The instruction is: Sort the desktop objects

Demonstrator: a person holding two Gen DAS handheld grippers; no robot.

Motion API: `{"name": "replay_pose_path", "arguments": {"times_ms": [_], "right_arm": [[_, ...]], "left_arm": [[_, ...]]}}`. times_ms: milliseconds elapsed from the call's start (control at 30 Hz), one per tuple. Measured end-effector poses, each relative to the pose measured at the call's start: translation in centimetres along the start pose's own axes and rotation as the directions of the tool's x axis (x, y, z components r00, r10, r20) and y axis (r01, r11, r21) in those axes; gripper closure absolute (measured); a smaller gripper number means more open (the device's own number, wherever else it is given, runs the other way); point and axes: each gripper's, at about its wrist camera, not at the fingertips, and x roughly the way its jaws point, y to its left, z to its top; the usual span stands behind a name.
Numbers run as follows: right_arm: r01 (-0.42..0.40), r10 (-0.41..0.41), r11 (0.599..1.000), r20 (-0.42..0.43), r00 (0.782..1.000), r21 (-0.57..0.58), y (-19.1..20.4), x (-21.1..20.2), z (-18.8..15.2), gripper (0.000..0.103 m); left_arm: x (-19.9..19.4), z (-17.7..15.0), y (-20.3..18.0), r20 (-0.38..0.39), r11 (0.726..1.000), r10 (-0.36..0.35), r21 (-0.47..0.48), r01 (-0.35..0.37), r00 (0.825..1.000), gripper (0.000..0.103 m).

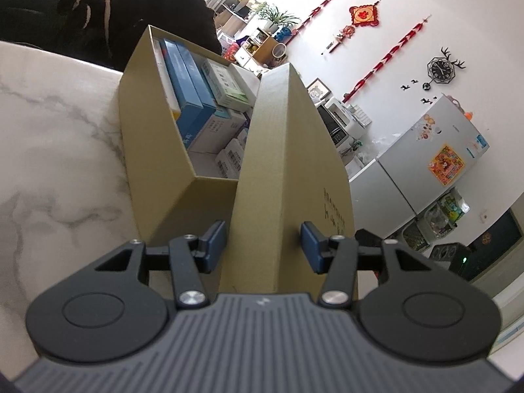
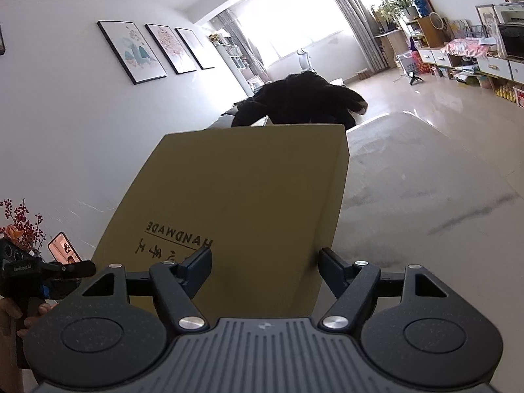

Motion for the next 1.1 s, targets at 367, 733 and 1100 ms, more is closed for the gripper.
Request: {"name": "replay_pose_path", "arguments": {"times_ms": [367, 733, 1100], "right_arm": [[-0.048, 0.049, 0.998, 0.01, 0.999, -0.029, 0.9, 1.2, 0.7, 0.033], [-0.092, 0.092, 0.996, 0.027, 0.995, -0.008, 0.9, 1.3, 0.7, 0.043], [-0.134, 0.134, 0.989, 0.007, 0.991, 0.068, -0.3, 1.1, -0.8, 0.043]], "left_arm": [[-1.6, -1.2, 1.1, 0.02, 1.0, -0.002, 0.014, 0.002, 1.0, 0.054], [-2.1, -2.9, 2.2, 0.038, 0.999, -0.042, 0.005, 0.042, 0.998, 0.051], [-2.3, -4.5, 3.4, 0.059, 0.996, -0.086, -0.027, 0.088, 0.995, 0.048]]}}
